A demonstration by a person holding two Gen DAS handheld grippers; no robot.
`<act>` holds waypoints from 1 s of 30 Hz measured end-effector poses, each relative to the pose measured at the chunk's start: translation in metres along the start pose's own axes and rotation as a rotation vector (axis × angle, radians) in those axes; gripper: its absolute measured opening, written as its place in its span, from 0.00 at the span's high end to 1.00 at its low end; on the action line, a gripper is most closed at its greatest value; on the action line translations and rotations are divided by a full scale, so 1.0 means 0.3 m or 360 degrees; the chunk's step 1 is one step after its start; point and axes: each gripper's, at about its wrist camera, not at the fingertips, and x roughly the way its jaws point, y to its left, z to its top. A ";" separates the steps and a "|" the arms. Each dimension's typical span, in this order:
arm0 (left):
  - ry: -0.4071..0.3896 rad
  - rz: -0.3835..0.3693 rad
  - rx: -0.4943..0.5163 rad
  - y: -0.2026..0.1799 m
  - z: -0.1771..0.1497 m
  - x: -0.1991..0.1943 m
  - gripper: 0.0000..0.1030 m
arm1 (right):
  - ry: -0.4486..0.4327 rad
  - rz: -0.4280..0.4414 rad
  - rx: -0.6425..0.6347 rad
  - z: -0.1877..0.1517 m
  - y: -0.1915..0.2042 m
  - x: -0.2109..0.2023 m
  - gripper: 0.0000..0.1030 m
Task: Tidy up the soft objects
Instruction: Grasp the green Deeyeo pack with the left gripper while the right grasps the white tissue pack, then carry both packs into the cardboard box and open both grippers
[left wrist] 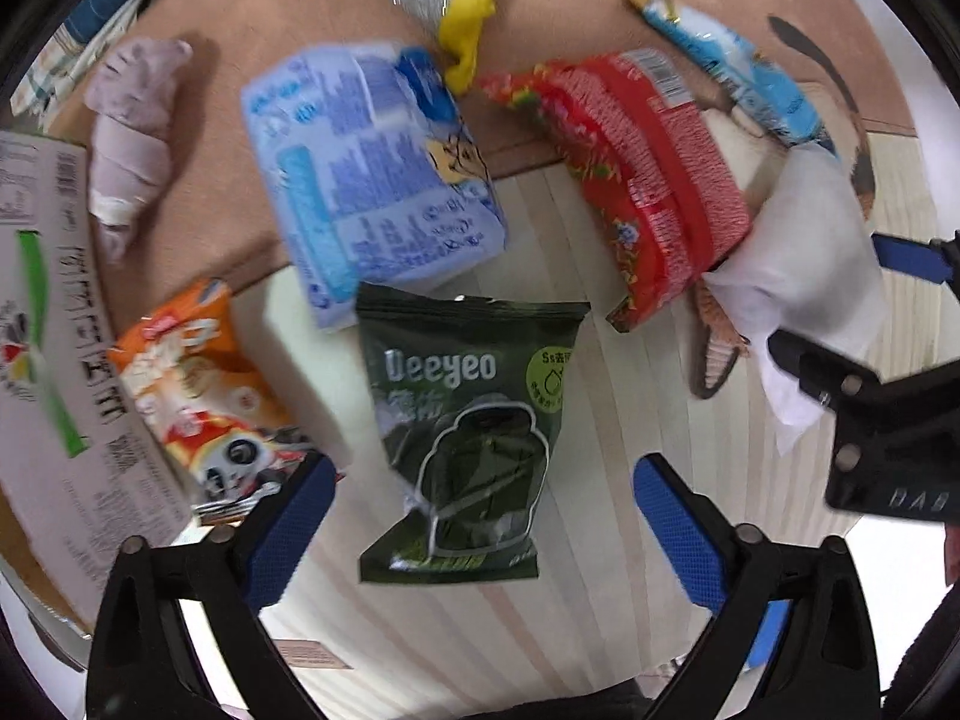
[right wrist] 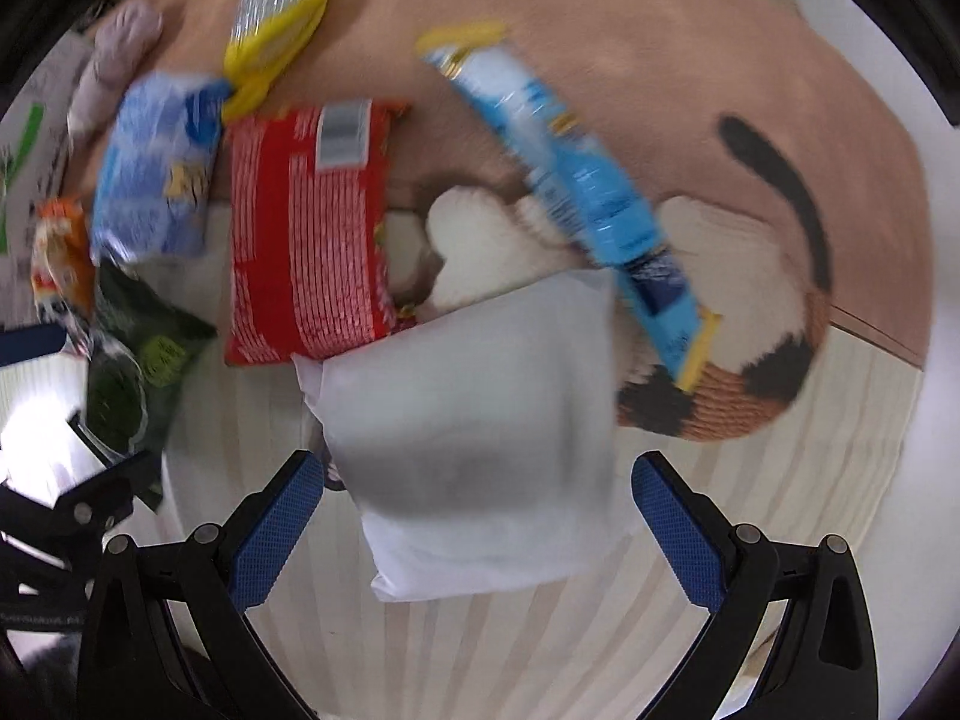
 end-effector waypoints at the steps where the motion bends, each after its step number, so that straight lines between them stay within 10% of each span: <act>1: 0.0008 -0.0002 -0.0016 0.003 0.006 0.012 0.09 | 0.0015 -0.0003 -0.0008 0.008 -0.001 0.019 0.00; 11: 0.0023 0.0050 0.0001 0.005 0.015 0.096 0.64 | 0.0069 0.0078 0.0105 0.038 -0.072 0.198 0.10; 22: -0.0209 -0.0072 -0.0154 0.100 -0.187 -0.122 0.67 | 0.0019 0.0286 0.0424 -0.064 -0.126 0.115 0.29; 30: -0.0481 -0.0122 -0.0336 0.368 -0.280 -0.504 0.67 | -0.0273 0.0494 0.0431 -0.125 0.140 -0.221 0.29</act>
